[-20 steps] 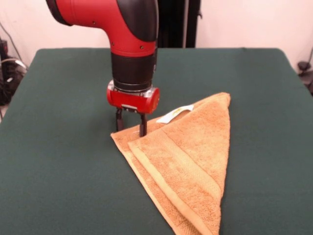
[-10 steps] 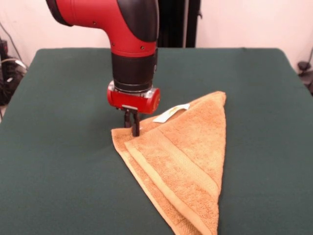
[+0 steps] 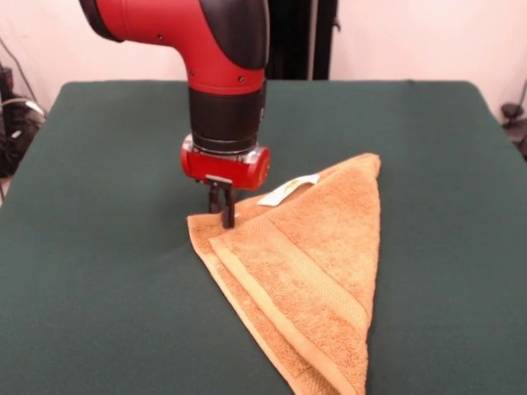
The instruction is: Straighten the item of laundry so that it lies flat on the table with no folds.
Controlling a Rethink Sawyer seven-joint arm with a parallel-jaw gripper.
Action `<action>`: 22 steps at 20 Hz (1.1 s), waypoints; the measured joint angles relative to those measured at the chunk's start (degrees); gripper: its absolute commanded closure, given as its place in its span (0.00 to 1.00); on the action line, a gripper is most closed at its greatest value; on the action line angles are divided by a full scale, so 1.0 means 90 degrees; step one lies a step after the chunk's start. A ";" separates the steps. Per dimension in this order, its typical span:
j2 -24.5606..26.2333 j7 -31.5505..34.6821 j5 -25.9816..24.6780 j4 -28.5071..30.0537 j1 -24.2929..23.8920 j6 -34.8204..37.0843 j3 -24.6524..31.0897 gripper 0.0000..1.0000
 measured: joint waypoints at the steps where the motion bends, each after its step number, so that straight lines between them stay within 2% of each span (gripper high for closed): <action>1: -0.0025 0.0000 0.0001 0.0020 0.0052 -0.0003 -0.0064 1.00; 7: -0.0400 0.0000 0.0004 0.0371 0.0129 -0.0087 -0.0203 1.00; 13: -0.0786 0.0000 -0.0033 0.1106 -0.0285 -0.0143 -0.0208 1.00; 22: -0.0574 0.0000 -0.0226 0.1631 -0.0981 -0.0374 -0.0204 1.00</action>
